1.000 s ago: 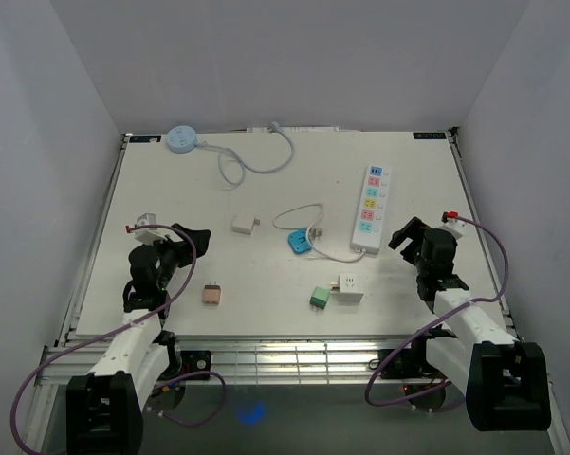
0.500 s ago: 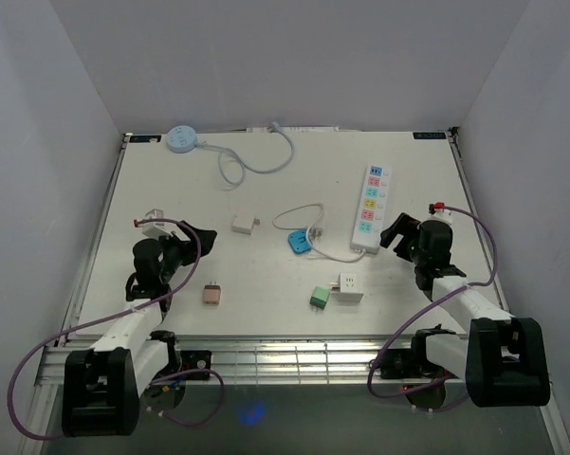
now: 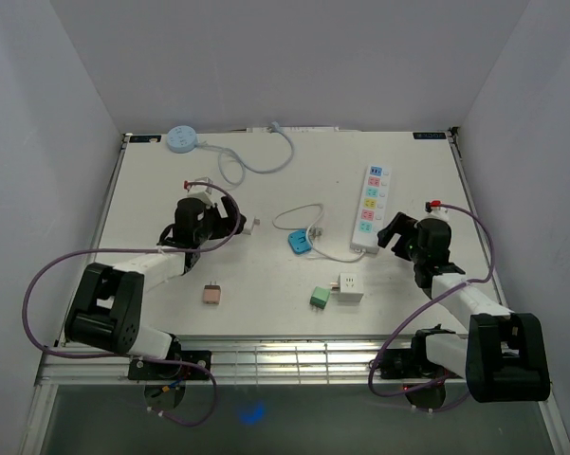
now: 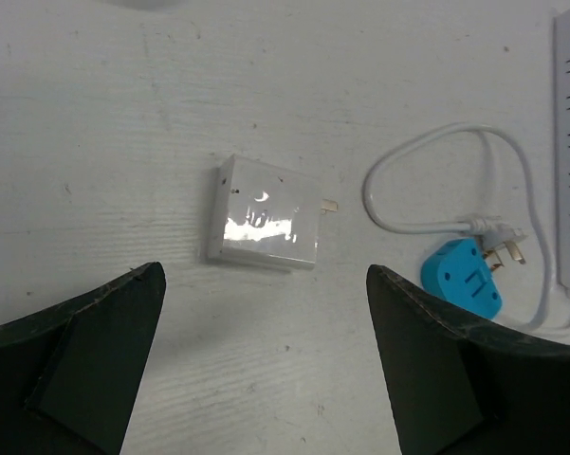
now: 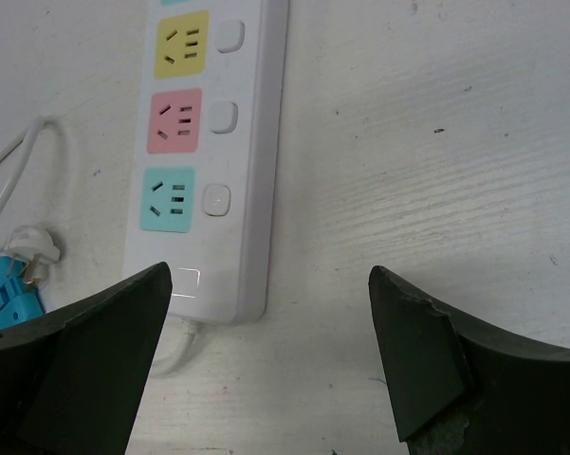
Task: Insert the plug
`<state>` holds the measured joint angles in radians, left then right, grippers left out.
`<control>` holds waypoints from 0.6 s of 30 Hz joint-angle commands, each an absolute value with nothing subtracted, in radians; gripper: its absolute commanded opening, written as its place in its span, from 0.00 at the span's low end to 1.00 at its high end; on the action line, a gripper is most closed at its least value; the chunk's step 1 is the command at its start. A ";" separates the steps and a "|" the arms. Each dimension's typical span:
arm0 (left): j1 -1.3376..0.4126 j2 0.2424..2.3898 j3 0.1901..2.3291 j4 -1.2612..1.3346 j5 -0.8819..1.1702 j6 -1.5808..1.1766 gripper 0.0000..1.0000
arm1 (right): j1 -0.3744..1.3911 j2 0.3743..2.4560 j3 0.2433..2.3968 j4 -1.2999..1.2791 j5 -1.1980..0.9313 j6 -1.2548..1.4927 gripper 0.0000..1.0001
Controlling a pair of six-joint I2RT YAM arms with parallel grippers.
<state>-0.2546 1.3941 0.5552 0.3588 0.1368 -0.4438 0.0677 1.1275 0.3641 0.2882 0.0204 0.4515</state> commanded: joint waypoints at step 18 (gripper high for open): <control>-0.357 1.651 0.822 0.152 -0.005 -0.212 0.98 | 0.072 1.157 0.420 0.308 -0.025 0.430 0.89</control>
<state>-0.3470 1.6611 0.7921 0.1783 -0.0040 -0.2329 0.0677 1.1576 0.3828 0.2878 -0.0101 0.4404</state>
